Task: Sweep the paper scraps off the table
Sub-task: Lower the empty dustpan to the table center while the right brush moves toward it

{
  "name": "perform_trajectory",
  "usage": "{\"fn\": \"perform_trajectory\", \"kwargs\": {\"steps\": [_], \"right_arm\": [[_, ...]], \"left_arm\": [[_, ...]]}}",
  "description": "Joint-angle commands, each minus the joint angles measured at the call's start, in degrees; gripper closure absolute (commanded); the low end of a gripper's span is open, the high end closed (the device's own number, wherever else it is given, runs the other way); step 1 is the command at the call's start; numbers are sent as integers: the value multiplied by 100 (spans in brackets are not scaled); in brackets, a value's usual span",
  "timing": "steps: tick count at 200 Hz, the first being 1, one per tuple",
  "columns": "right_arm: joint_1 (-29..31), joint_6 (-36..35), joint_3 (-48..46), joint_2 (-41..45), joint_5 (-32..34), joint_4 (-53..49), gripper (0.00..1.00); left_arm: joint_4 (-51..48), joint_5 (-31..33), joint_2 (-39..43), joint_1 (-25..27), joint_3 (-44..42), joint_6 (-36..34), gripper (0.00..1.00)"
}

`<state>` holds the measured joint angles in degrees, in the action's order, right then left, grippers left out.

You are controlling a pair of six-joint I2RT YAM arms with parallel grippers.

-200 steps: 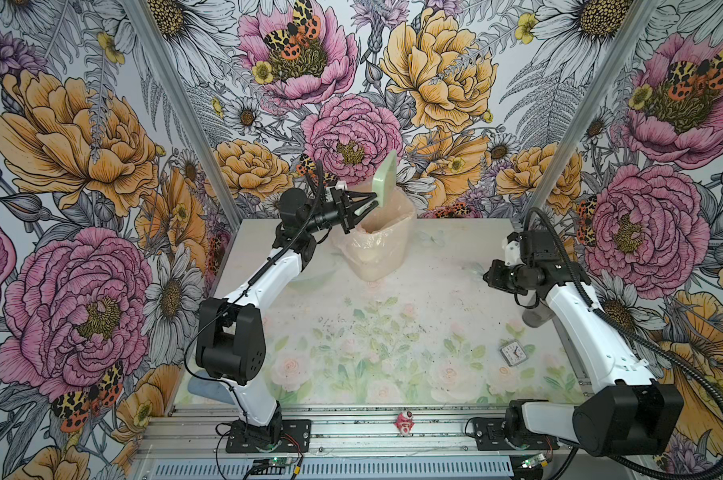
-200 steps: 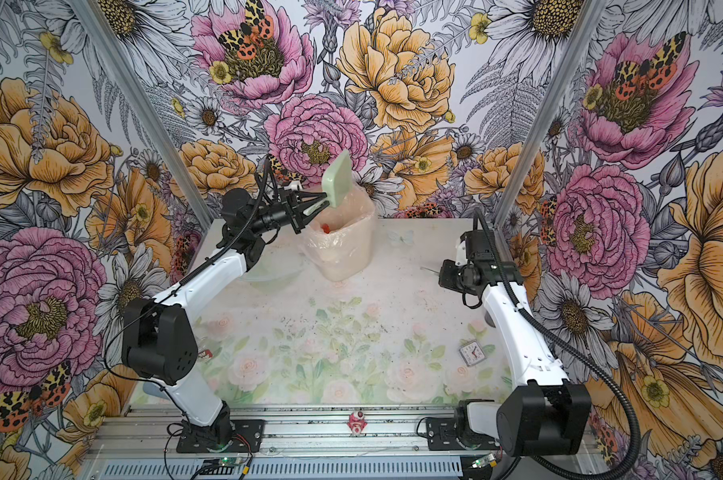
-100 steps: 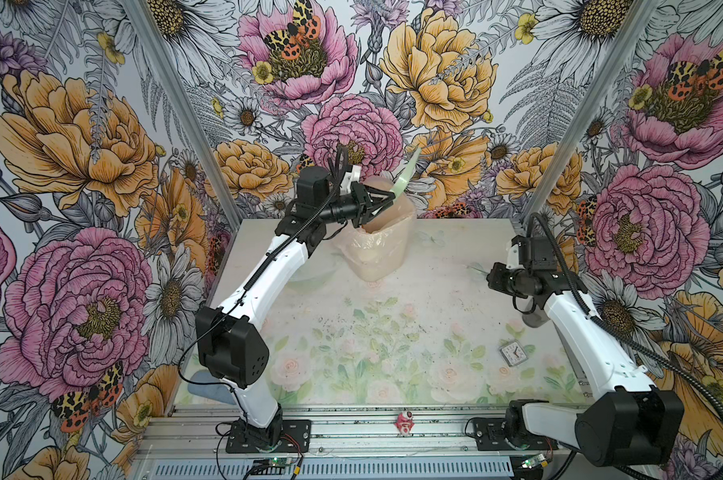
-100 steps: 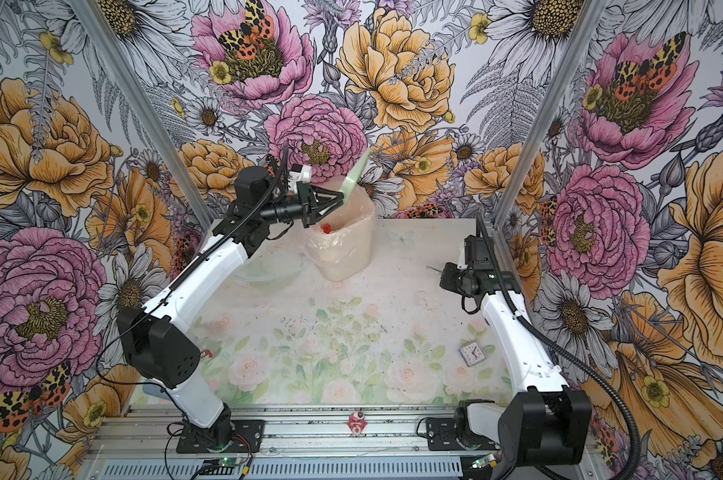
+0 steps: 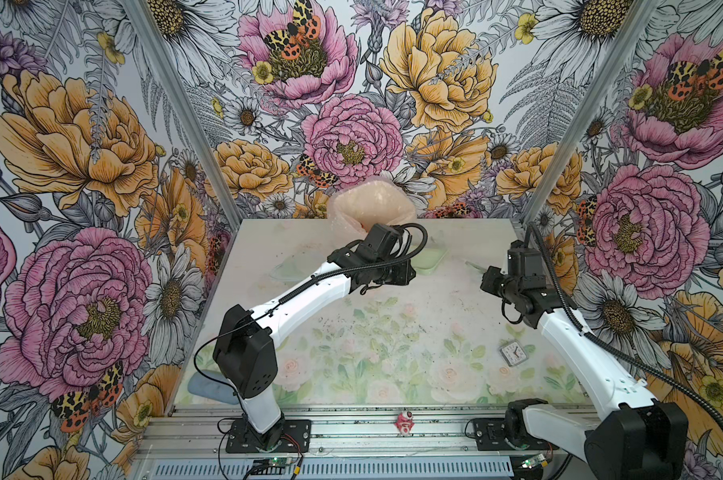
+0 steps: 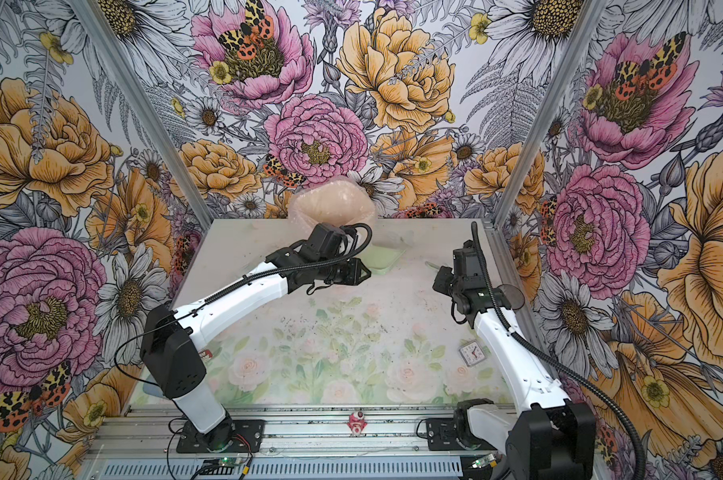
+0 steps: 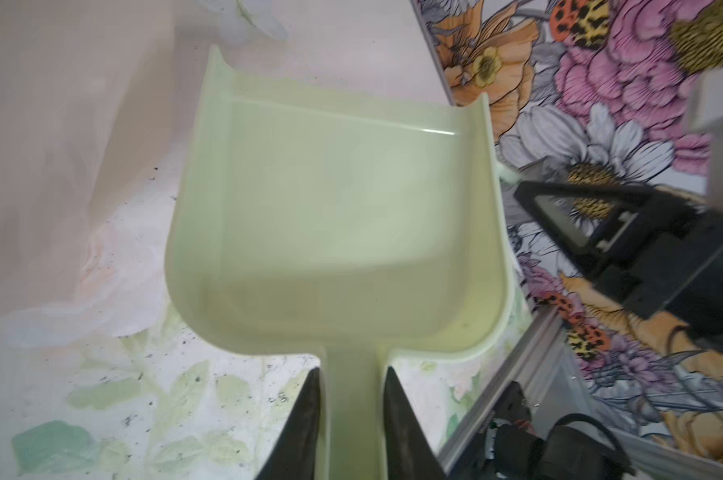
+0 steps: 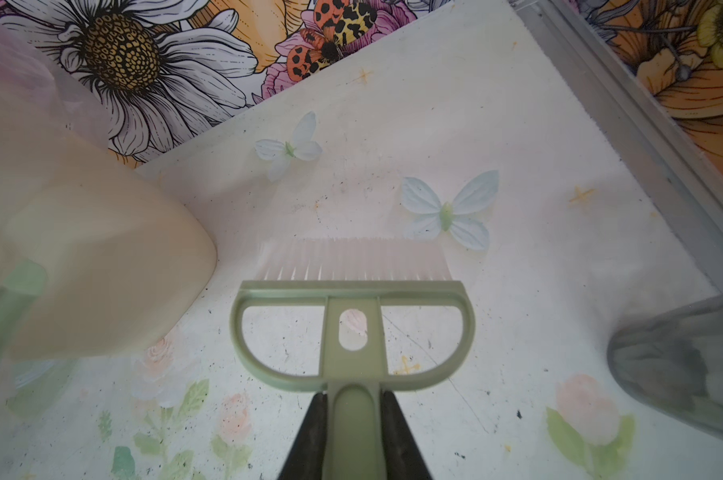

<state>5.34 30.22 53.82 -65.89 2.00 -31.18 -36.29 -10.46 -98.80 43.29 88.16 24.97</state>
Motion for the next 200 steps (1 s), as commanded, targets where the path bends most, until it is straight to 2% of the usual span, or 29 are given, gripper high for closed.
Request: {"fn": "perform_trajectory", "kwargs": {"steps": [1, 17, 40, 87, 133, 200], "right_arm": [[8, -30, 177, 149, 210, -294, 100], [10, -190, 393, 58, 36, -661, 100], [6, -250, 783, -167, -351, -1235, 100], [55, -106, 1419, -814, -1997, -2006, 100], [186, -27, 1526, -911, -2058, -2059, 100], [221, -7, 1379, -923, -2129, -2050, 100]], "left_arm": [[-104, 654, 208, 80, -267, -798, 100], [-97, 877, 335, 177, -571, -1011, 100], [-89, 884, 528, 255, -1018, -1273, 100], [190, 1271, 951, 328, -1985, -1484, 100], [490, 1395, 1189, 336, -2563, -1450, 100], [739, 1345, 1121, 327, -2698, -1506, 100]]}}
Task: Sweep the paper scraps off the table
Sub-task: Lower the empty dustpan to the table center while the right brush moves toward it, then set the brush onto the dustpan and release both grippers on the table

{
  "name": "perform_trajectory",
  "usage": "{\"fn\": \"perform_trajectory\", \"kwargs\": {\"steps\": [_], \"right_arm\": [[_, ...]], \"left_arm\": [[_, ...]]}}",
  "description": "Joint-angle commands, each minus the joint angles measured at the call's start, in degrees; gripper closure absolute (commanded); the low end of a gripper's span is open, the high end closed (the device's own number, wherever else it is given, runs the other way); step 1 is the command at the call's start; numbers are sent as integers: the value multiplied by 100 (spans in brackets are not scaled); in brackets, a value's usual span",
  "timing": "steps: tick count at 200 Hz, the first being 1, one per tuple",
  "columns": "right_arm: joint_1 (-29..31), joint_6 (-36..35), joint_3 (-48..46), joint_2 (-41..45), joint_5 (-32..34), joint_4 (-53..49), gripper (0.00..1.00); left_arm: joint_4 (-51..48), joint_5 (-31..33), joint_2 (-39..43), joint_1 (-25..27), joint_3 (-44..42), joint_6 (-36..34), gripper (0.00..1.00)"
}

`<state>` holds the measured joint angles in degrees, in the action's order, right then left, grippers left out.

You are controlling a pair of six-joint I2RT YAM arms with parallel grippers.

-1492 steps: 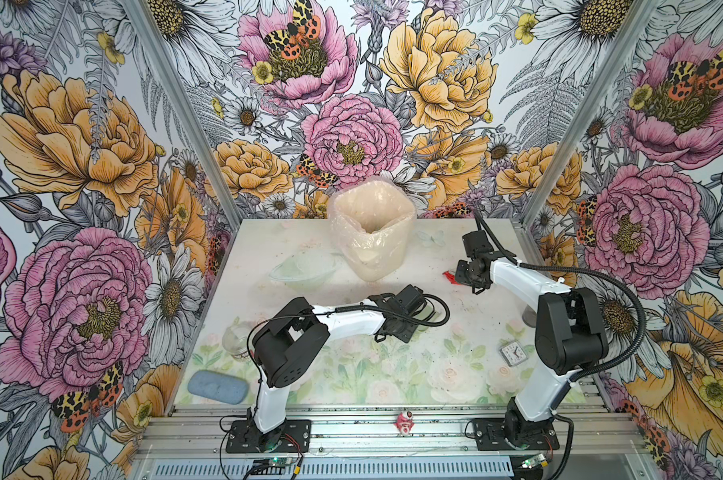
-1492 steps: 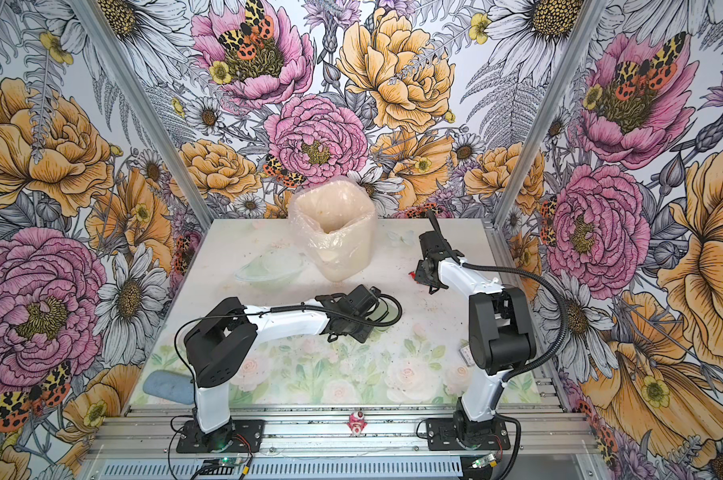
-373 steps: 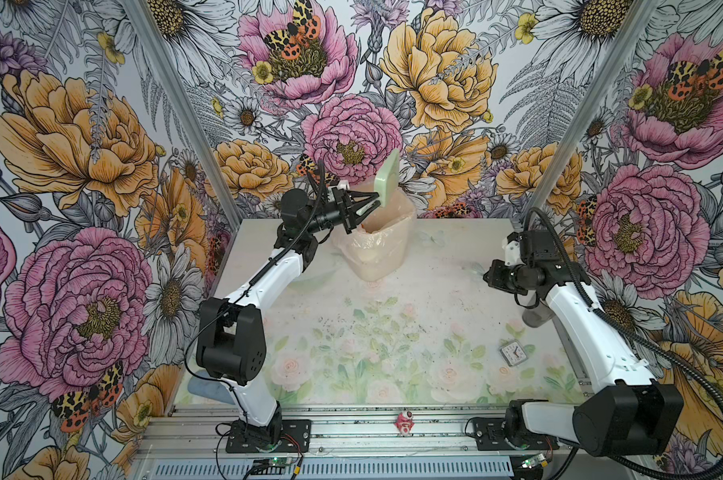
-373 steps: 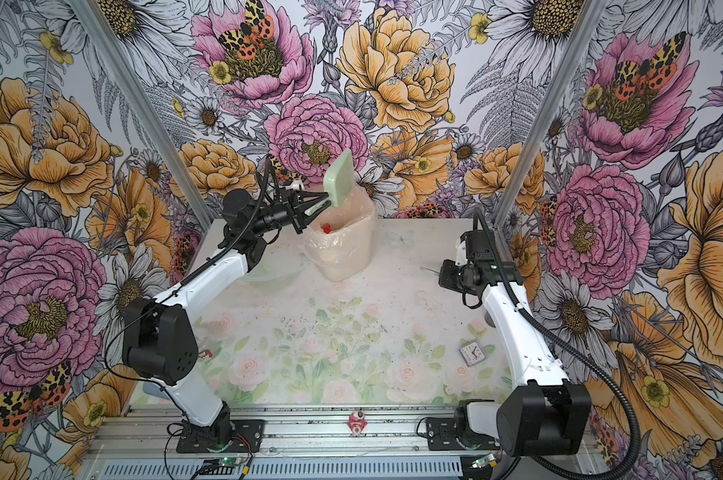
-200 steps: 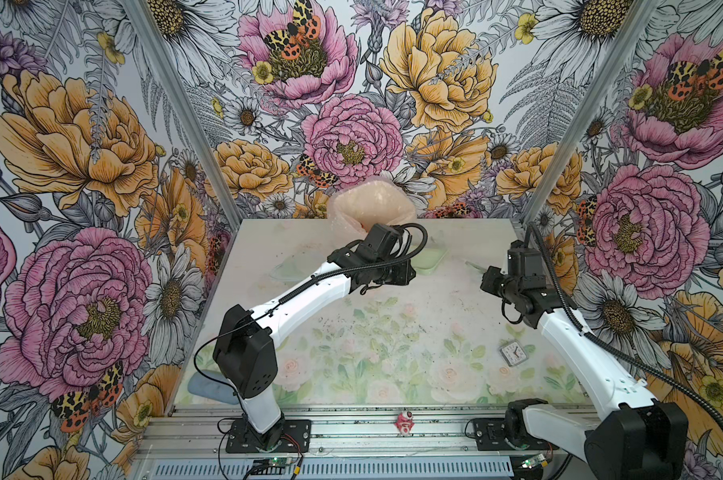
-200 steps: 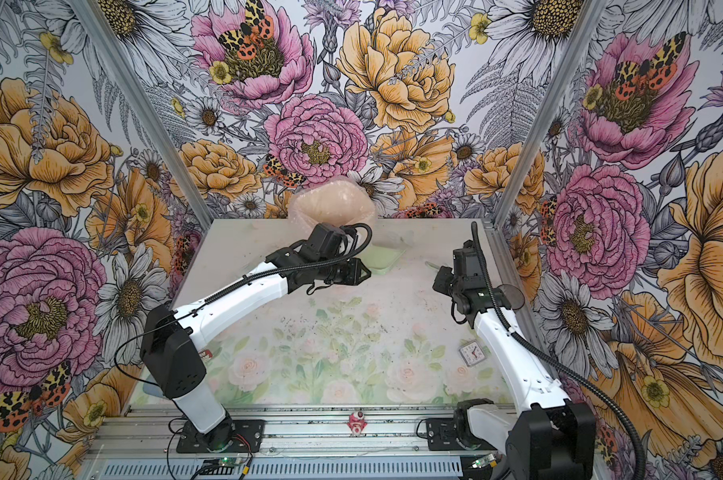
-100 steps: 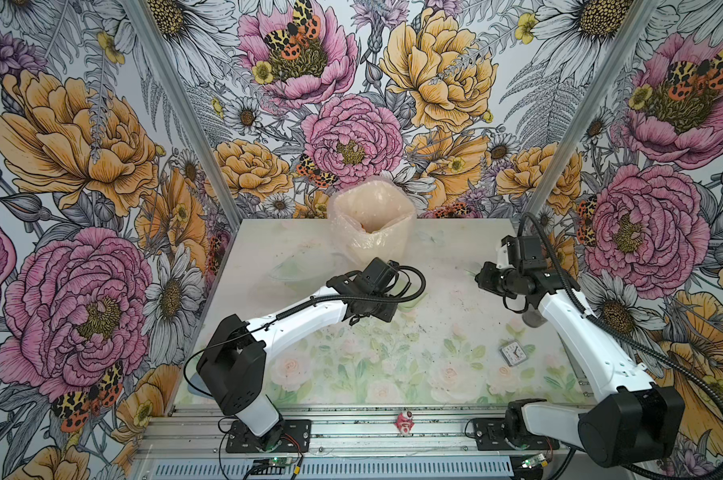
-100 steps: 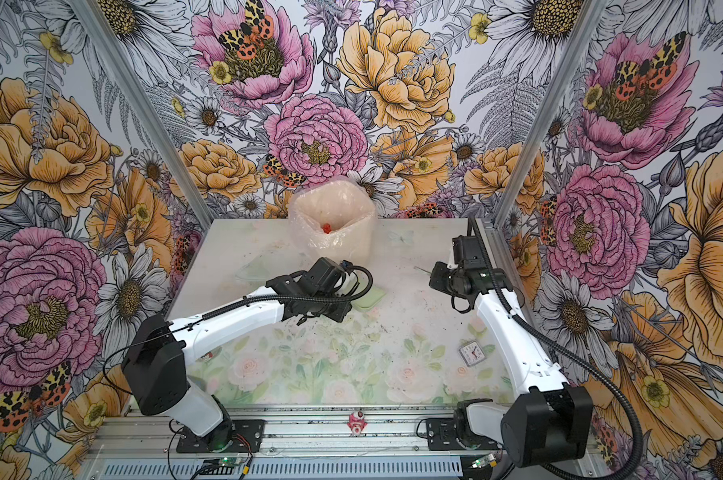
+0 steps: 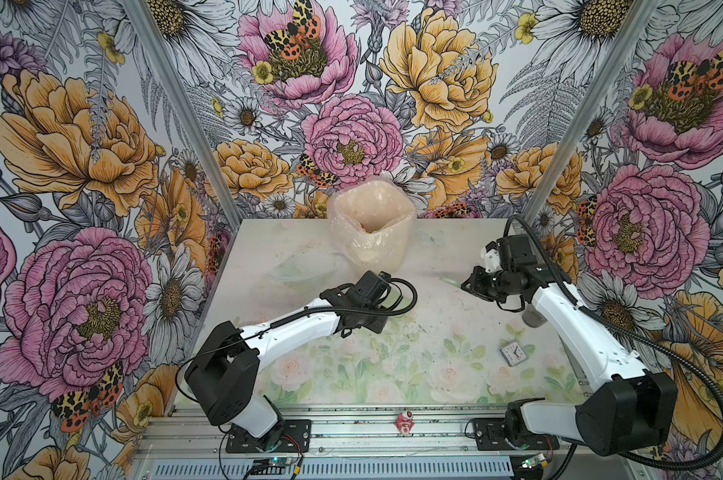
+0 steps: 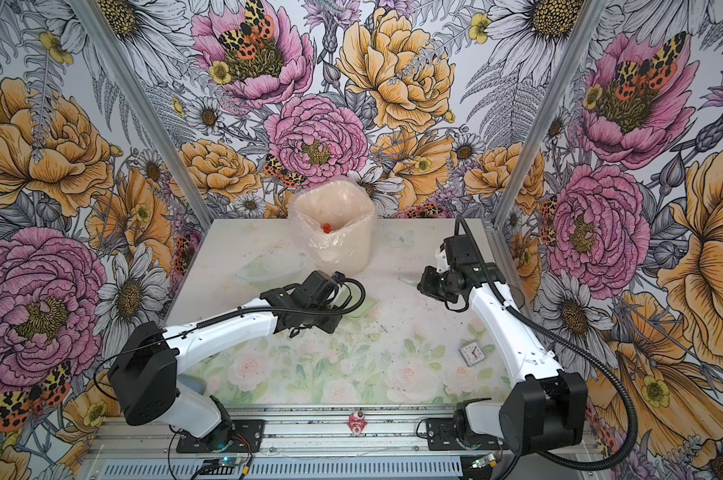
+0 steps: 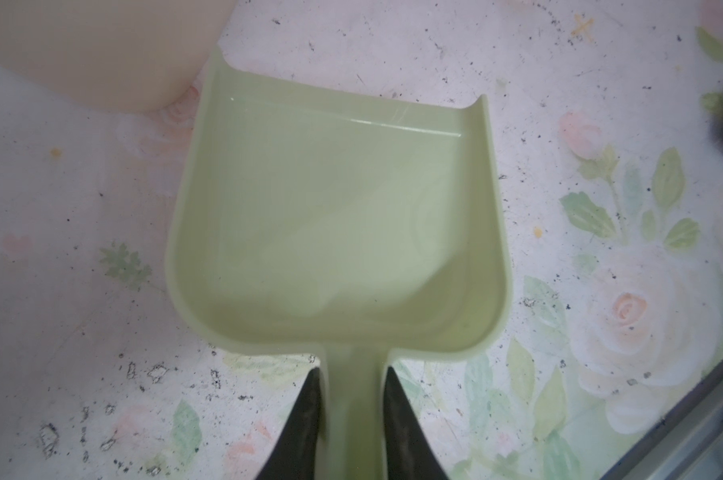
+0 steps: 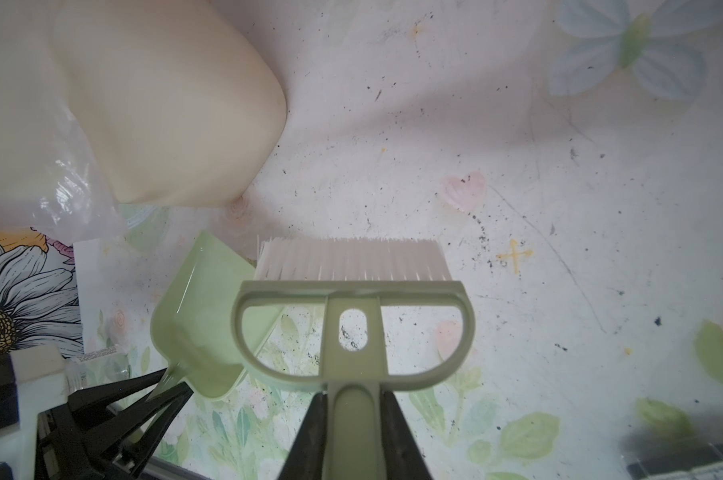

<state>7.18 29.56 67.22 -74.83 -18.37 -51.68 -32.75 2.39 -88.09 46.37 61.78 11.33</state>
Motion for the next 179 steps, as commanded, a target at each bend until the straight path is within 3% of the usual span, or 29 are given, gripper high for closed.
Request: {"fn": "perform_trajectory", "kwargs": {"steps": [1, 42, 98, 109, 134, 149, 169, 179], "right_arm": [[38, 63, 38, -26, -94, 0, 100], [87, 141, -73, -77, 36, 30, 100], [403, 1014, -614, 16, 1558, 704, 100], [533, 1281, -807, 38, 1792, 958, 100], [938, 1792, -1132, 13, 2175, 1618, 100], [1228, 1953, -1159, -69, 2491, 1769, 100], [1507, 2010, -1150, -242, 2808, 1896, 100], [1571, 2047, -1136, -347, 2849, 1936, 100]], "left_arm": [[397, 55, 44, 25, -65, -146, 100], [804, -227, -319, 90, -116, -150, 100], [908, -183, -1176, 518, 347, -228, 100], [974, -177, -1289, 578, 394, -176, 90], [1060, -160, -1485, 650, 502, -75, 89], [1117, -90, -1509, 663, 502, -28, 76], [1203, -59, -1500, 671, 438, 15, 73], [1235, -3, -1492, 672, 414, 59, 65]]}}
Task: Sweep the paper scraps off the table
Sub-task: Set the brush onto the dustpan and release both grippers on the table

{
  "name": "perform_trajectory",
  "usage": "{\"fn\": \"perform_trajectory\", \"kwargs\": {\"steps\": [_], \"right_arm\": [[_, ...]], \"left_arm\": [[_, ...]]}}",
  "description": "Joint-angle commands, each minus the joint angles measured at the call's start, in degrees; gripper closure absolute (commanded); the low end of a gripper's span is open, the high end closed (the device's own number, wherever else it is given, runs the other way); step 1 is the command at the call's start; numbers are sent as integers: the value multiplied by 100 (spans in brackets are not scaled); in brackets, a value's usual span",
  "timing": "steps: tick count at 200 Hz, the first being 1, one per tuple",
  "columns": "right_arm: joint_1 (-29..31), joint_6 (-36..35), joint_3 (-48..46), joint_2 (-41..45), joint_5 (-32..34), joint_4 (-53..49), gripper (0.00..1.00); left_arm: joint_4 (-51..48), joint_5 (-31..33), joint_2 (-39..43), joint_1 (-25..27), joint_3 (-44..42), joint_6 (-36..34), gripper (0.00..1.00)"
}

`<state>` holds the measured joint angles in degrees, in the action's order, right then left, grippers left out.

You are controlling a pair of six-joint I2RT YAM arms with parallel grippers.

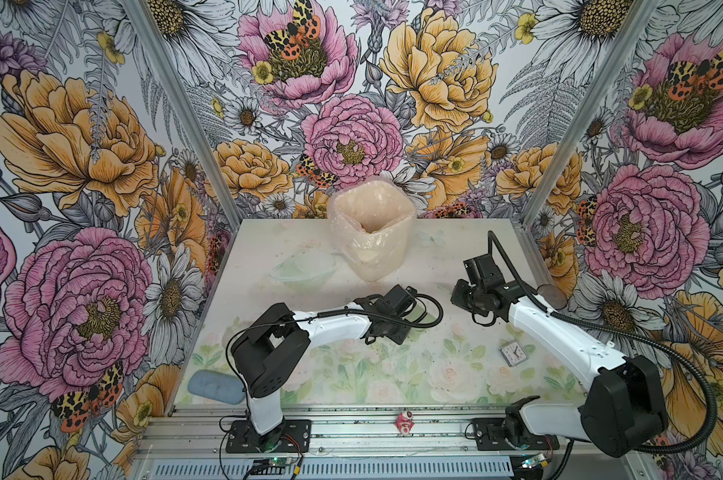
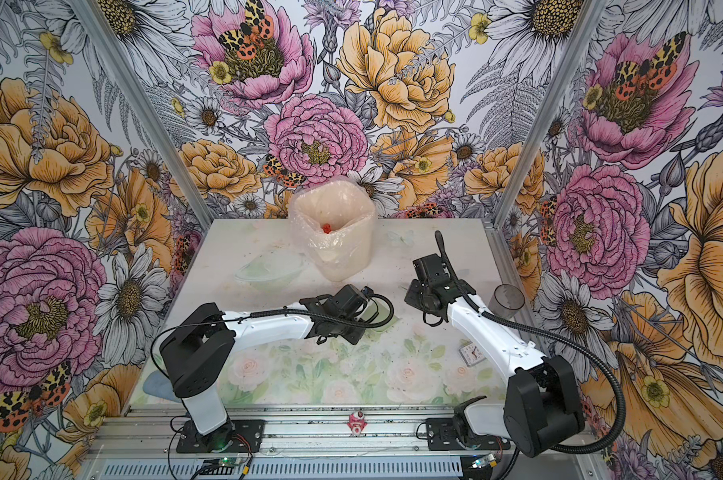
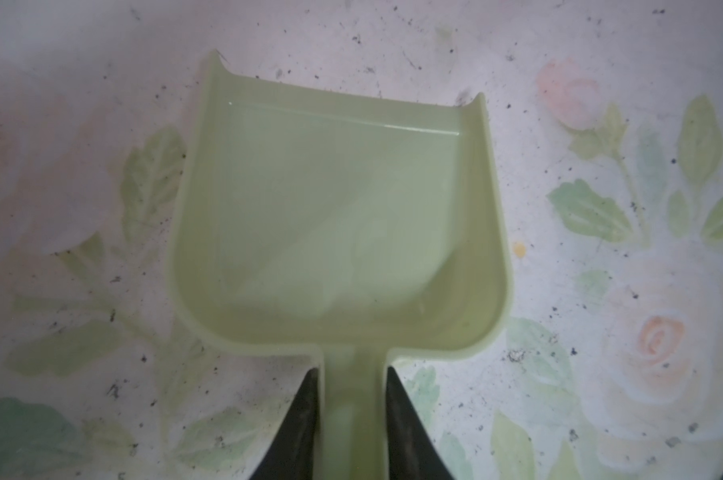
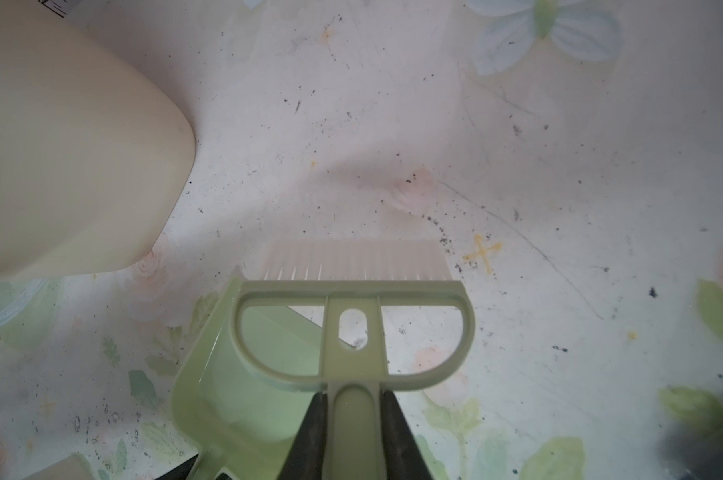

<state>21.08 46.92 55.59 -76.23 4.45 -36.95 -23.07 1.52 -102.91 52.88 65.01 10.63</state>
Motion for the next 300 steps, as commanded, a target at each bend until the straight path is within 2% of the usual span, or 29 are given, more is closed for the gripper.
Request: {"fn": "perform_trajectory", "kwargs": {"steps": [1, 19, 34, 58, 95, 120, 130, 140, 187, 238, 261, 283, 300], "right_arm": [[192, 320, 28, -217, 562, 466, 100], [315, 424, -10, -415, 529, 640, 100], [450, 496, -22, -591, 509, 803, 100], [652, 538, 91, -900, 382, 895, 100], [1014, 550, 259, -1267, 228, 891, 100], [1159, 572, 335, -1425, 119, 886, 90], [1212, 591, 347, -1464, 83, 884, 82], [1247, 595, 356, -1484, 53, 887, 77], [1414, 660, 338, -1443, 7, 860, 66], [1486, 646, 338, -1300, -23, 845, 61], [1462, 56, 482, -1196, 10, 756, 61], [1444, -1113, 735, -1056, -55, 466, 61], [1423, -1957, 883, -791, 282, 246, 60]], "left_arm": [[272, 94, -10, 20, 82, 135, 63], [380, 108, -8, 20, 10, 177, 58], [416, 136, -1, 20, -36, 234, 49], [487, 226, 168, 23, -243, 327, 48], [522, 515, 879, -32, -792, 489, 46], [342, 685, 1342, -124, -1111, 597, 44], [287, 770, 1529, -160, -1240, 657, 44], [246, 813, 1725, -218, -1366, 712, 43], [101, 955, 2448, -497, -1782, 810, 42], [67, 1006, 2872, -700, -2039, 794, 40], [40, 1255, 3162, -737, -2146, 921, 35], [7, 1490, 3600, -761, -2271, 1002, 29], [-98, 1816, 3948, -800, -2319, 998, 21]]}}
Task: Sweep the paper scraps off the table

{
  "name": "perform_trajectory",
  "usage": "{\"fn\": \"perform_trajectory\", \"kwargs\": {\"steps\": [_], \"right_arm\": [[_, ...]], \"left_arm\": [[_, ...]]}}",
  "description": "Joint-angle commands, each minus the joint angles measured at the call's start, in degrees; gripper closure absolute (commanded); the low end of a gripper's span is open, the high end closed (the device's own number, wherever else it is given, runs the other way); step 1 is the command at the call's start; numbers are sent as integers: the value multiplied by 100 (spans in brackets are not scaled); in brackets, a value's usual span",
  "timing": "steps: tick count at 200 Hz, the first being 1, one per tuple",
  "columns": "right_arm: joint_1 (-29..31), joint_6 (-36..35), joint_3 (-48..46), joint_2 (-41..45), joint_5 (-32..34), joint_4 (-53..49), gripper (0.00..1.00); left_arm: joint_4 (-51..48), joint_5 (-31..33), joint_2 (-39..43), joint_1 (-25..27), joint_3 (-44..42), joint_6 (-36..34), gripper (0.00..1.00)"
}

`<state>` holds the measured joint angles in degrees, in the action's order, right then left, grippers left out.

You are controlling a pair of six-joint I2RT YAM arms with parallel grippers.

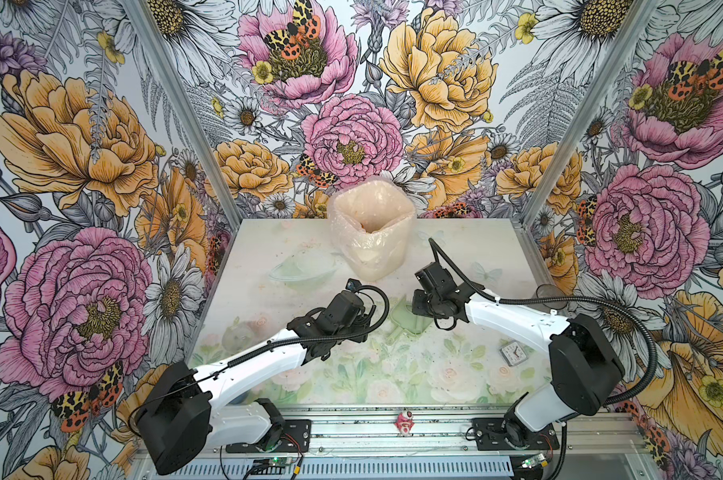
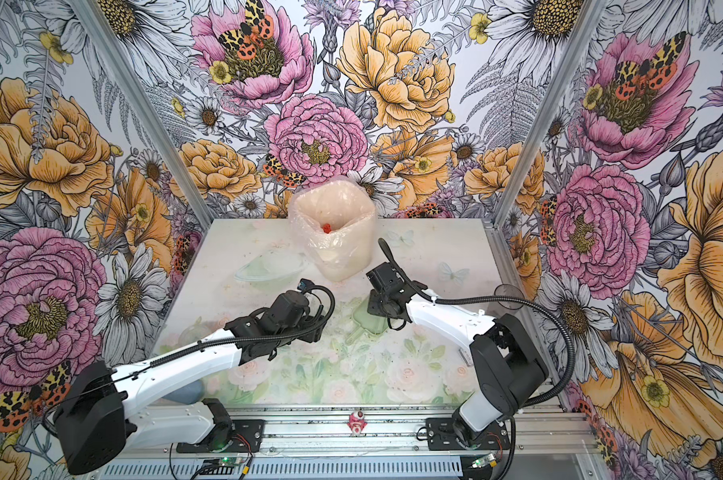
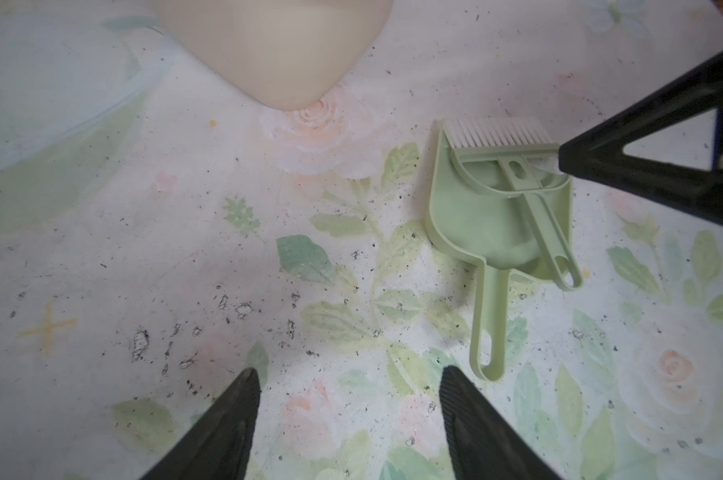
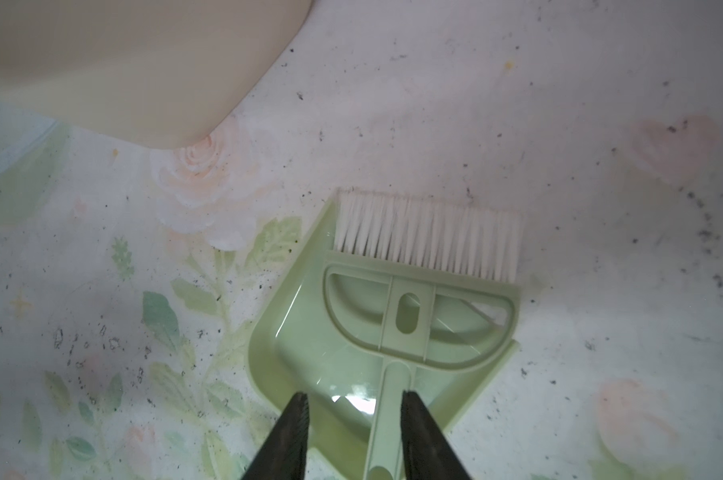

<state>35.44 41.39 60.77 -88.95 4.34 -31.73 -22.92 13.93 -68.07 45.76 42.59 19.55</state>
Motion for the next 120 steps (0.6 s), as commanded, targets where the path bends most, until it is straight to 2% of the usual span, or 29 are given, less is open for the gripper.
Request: {"fn": "perform_trajectory", "kwargs": {"steps": [1, 11, 15, 69, 120], "right_arm": [[-16, -1449, 365, 491, 312, -275, 60], [-110, -1836, 343, 731, 463, -273, 60], [-174, -1956, 339, 823, 491, -269, 60], [-1383, -2795, 156, 1845, 505, 176, 60], [-2225, -3686, -1024, 2391, 553, 1589, 60]], "left_arm": [[-124, 601, 485, -86, -76, 104, 20], [-208, 838, 685, -115, -88, 56, 4], [-241, 916, 757, -138, -93, 42, 2], [-245, 1563, 1363, -495, -13, -487, 1], [458, 1218, 1715, -1272, -224, -1139, 2]]}}
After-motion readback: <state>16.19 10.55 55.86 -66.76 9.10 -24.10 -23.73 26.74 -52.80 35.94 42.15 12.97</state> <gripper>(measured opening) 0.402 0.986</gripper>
